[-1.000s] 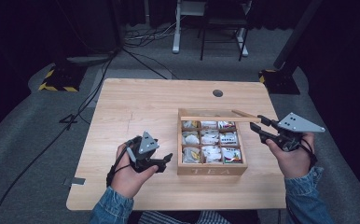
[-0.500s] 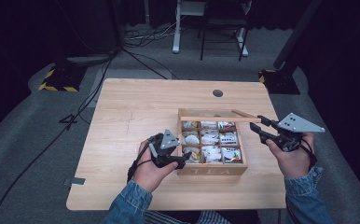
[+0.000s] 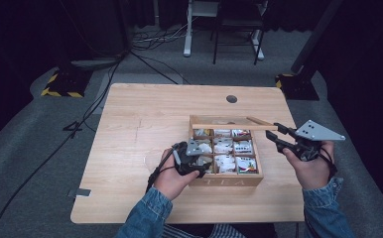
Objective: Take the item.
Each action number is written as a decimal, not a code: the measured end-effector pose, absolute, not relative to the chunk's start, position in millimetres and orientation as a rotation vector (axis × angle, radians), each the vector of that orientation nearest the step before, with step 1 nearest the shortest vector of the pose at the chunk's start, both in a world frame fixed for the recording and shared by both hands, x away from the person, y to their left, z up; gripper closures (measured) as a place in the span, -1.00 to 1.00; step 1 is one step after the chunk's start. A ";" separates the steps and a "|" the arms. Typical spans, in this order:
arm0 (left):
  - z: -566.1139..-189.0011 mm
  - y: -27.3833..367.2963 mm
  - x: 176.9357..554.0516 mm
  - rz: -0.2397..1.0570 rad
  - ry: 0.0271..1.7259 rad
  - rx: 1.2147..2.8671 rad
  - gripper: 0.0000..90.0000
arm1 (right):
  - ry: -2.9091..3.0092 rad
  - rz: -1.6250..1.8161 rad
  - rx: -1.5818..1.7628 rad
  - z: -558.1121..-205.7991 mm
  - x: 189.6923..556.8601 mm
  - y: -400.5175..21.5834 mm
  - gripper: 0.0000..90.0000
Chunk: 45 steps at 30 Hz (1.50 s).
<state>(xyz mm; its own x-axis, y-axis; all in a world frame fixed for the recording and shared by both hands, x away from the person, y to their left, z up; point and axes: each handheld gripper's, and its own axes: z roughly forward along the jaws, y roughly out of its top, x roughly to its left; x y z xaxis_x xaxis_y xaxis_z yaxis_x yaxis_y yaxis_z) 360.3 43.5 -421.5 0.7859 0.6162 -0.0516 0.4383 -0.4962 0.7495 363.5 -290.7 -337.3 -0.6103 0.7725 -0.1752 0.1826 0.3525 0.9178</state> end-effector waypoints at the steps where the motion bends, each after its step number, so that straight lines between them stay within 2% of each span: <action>1: -423.1 43.0 360.8 0.278 0.774 2.182 0.09 | 2.011 1.254 0.828 -337.3 363.5 -290.8 0.34; 7: -429.7 42.0 363.4 0.266 0.767 2.228 0.23 | 2.010 1.257 0.830 -337.5 363.8 -290.9 0.34; 22: -434.9 34.4 365.3 0.312 0.745 2.331 0.33 | 2.019 1.252 0.838 -339.1 365.2 -290.1 0.33; 27: -435.1 29.3 363.6 0.381 0.721 2.372 0.32 | 2.020 1.252 0.837 -339.2 365.2 -290.2 0.33; 29: -434.2 28.2 363.1 0.411 0.712 2.380 0.25 | 2.020 1.251 0.837 -339.1 365.1 -290.2 0.33; 32: -433.8 27.7 364.7 0.410 0.711 2.390 0.26 | 2.020 1.252 0.838 -339.1 365.2 -290.2 0.33; 36: -436.0 26.2 366.4 0.408 0.710 2.404 0.39 | 2.020 1.251 0.839 -339.0 365.1 -290.1 0.34; 45: -435.0 29.0 365.7 0.393 0.740 2.414 0.92 | 2.021 1.250 0.837 -339.1 365.1 -290.2 0.33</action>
<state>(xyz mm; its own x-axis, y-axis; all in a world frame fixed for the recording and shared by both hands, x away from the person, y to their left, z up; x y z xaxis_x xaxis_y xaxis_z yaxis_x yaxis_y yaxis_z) 365.7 29.0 -435.0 0.8028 0.5867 0.1064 0.4166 -0.6795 0.6040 365.1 -290.2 -339.1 -0.6123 0.7725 -0.1683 0.1939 0.3532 0.9152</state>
